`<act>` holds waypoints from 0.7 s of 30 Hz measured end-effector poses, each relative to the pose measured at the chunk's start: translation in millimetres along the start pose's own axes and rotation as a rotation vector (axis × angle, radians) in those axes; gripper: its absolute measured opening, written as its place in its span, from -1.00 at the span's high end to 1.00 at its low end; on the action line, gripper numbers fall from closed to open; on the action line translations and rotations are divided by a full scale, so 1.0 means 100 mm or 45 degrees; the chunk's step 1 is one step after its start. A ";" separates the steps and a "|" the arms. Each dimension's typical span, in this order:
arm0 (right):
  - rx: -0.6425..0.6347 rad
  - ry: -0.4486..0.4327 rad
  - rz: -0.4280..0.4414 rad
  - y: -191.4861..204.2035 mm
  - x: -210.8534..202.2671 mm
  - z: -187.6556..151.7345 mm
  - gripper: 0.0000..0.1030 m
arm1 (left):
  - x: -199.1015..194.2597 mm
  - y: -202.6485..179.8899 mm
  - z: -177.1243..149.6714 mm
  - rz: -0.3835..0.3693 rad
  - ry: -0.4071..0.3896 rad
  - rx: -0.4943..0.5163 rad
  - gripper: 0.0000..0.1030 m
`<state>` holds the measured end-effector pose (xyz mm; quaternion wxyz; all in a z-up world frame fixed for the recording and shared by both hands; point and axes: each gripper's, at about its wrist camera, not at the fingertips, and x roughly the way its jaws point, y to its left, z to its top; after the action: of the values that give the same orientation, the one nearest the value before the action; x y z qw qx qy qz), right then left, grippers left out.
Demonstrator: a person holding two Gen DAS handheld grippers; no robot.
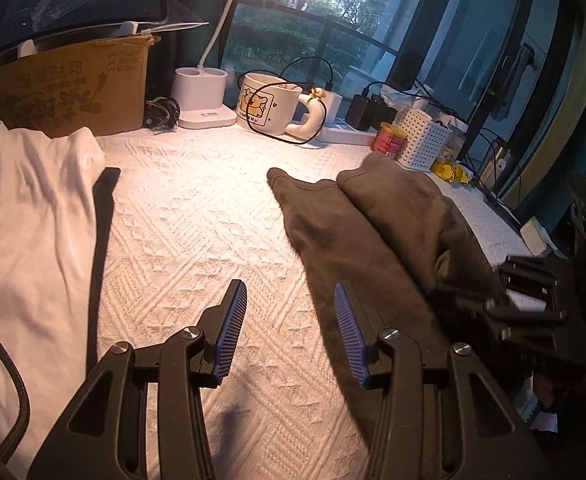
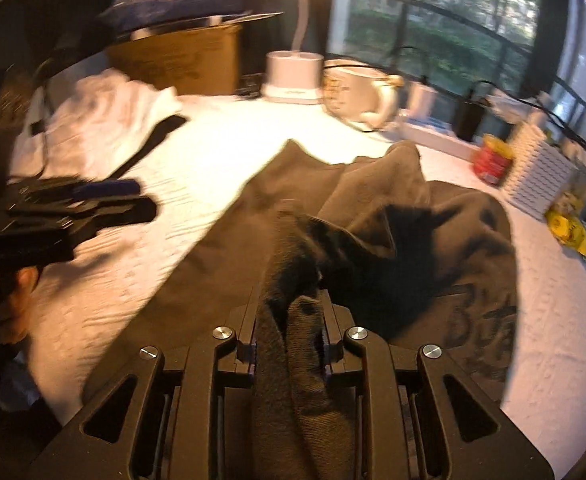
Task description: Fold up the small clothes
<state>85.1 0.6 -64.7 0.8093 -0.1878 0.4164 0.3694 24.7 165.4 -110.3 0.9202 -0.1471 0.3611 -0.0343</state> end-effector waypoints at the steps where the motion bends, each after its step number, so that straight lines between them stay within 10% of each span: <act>1: -0.006 0.010 0.024 0.06 0.00 -0.01 0.38 | -0.02 0.01 0.00 0.008 -0.003 0.001 0.12; 11: -0.157 0.037 0.230 0.58 -0.19 -0.22 0.19 | -0.26 -0.06 -0.03 0.049 -0.040 0.020 0.11; 21: -0.042 -0.098 0.161 0.19 -0.81 -0.45 -0.10 | -0.29 -0.61 -0.05 -0.150 0.003 0.128 0.11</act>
<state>15.4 -50.3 -25.1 0.7966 -0.1601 0.3900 0.4333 2.8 110.8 -77.1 0.9224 -0.1217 0.3508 -0.1067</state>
